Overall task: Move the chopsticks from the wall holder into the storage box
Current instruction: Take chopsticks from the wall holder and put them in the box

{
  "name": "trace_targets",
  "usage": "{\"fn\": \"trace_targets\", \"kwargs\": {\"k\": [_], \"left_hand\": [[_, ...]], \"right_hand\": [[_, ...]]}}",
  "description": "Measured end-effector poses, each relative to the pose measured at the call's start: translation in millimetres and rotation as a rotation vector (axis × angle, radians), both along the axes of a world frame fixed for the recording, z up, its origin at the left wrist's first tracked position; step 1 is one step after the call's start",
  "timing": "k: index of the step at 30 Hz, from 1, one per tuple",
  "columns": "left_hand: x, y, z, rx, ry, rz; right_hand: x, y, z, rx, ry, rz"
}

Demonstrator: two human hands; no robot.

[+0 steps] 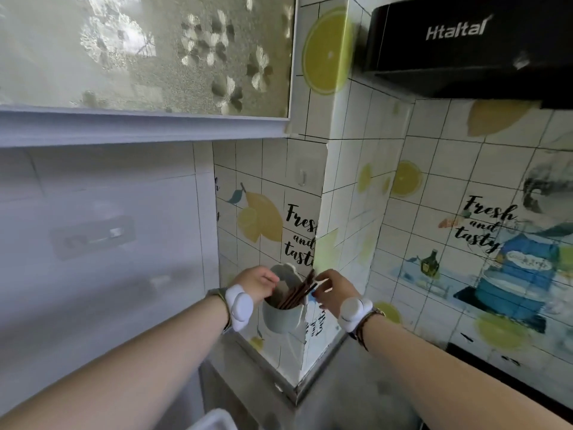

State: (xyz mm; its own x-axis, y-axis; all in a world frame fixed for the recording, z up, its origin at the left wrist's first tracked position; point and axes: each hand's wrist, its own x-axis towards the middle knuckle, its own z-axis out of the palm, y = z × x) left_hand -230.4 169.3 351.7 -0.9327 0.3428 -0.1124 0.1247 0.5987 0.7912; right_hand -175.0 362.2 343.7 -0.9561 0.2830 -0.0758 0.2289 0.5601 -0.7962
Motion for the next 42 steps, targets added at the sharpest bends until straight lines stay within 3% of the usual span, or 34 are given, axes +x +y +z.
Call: {"fn": "trace_targets", "kwargs": {"k": [2,9,13,19,29,42], "left_hand": [[-3.6,5.8,-13.8,-0.088,0.025,-0.052],[-1.3,22.3,-28.2,-0.223,0.180,-0.112],[-1.5,28.2,-32.4,-0.245,0.273,-0.063],[-1.7,25.7,-42.8,-0.317,0.421,0.003],[-6.7,22.3,-47.9,-0.449,0.402,-0.032],[-1.3,13.9,-44.0,-0.433,0.413,-0.005]], "right_hand": [[-0.6,-1.0,-1.6,-0.013,0.082,0.054],[-15.9,5.2,3.7,0.292,0.146,0.267],[-15.7,9.8,-1.3,0.297,0.270,0.369],[-30.2,5.1,-11.3,0.395,0.138,0.321],[-26.9,-16.4,-22.6,0.446,0.077,0.238],[-13.2,-34.7,-18.9,0.297,0.077,0.165]]}}
